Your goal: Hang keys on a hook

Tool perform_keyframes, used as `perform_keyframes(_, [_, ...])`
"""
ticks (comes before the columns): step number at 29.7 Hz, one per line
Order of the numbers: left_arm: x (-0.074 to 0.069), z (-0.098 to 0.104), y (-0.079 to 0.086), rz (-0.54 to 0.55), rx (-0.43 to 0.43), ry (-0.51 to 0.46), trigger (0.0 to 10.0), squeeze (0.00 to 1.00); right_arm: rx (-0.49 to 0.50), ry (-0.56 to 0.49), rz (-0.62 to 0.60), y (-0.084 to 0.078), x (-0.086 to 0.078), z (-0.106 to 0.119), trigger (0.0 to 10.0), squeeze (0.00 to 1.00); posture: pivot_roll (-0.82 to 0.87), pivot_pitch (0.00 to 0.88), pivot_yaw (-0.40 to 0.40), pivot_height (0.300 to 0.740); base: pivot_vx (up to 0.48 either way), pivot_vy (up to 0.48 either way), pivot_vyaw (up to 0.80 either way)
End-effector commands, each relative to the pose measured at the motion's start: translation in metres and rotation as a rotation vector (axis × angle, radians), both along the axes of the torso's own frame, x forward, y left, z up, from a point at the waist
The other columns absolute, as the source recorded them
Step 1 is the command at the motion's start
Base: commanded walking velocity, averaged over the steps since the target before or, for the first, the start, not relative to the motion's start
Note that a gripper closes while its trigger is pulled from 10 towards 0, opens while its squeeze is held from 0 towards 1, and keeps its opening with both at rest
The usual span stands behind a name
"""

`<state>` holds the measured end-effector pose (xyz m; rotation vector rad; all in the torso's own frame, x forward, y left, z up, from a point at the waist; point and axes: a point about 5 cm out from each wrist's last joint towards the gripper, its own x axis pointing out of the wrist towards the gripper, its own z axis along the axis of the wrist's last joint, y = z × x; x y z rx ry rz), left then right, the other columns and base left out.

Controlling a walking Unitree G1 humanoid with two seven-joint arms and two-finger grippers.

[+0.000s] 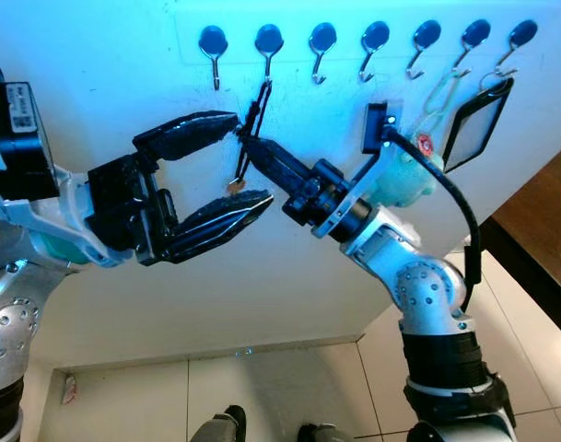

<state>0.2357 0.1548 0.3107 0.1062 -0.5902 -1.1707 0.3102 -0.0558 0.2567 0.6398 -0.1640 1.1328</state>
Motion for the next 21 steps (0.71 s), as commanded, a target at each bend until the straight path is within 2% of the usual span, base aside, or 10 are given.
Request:
perform_keyframes(1, [-0.004, 0.001, -0.003, -0.017, 0.011, -0.023, 10.0, 0.0, -0.032, 0.037, 0.011, 0.003, -0.001, -0.011, 0.0, 0.0, 0.02, 0.107, 0.034, 0.74, 0.0, 0.0, 0.0])
perform_keyframes(6, [-0.004, 0.002, -0.003, -0.016, 0.011, -0.026, 10.0, 0.0, -0.049, 0.045, 0.002, 0.002, -0.001, -0.015, 0.0, 0.0, 0.03, 0.108, 0.036, 0.74, 0.0, 0.0, 0.0])
perform_keyframes(7, [-0.004, 0.002, -0.003, -0.016, 0.011, -0.026, 10.0, 0.0, -0.051, 0.037, -0.005, 0.002, -0.001, -0.015, 2.7, 0.0, 0.02, 0.109, 0.038, 0.74, 0.0, 0.0, 0.0])
perform_keyframes(9, [-0.004, 0.002, -0.003, -0.016, 0.011, -0.026, 10.0, 0.0, -0.051, 0.03, -0.01, 0.002, -0.001, -0.015, 2.7, 0.0, 0.02, 0.109, 0.038, 0.74, 0.0, 0.0, 0.0])
perform_keyframes(10, [-0.004, 0.003, -0.003, -0.016, 0.011, -0.027, 10.0, 0.0, -0.022, -0.033, 0.006, 0.001, -0.005, -0.009, 10.0, 0.47, 0.02, 0.109, 0.038, 0.74, 0.0, 0.0, 0.0])
perform_keyframes(11, [-0.004, 0.003, -0.003, -0.017, 0.011, -0.027, 10.0, 0.0, -0.009, -0.053, 0.01, 0.001, -0.007, -0.007, 10.0, 1.0, 0.02, 0.109, 0.038, 0.74, 0.0, 0.0, 0.0])
perform_keyframes(18, [-0.004, 0.002, -0.004, -0.021, 0.013, -0.023, 10.0, 0.0, 0.006, -0.071, 0.024, -0.002, -0.01, -0.008, 10.0, 1.0, 0.02, 0.109, 0.039, 0.74, 0.0, 0.0, 0.0])
perform_keyframes(21, [-0.006, -0.003, -0.004, -0.042, 0.035, -0.004, 10.0, 0.0, 0.008, -0.059, 0.031, -0.006, -0.012, -0.015, 10.0, 1.0, 0.02, 0.113, 0.041, 0.74, 0.0, 0.0, 0.0])
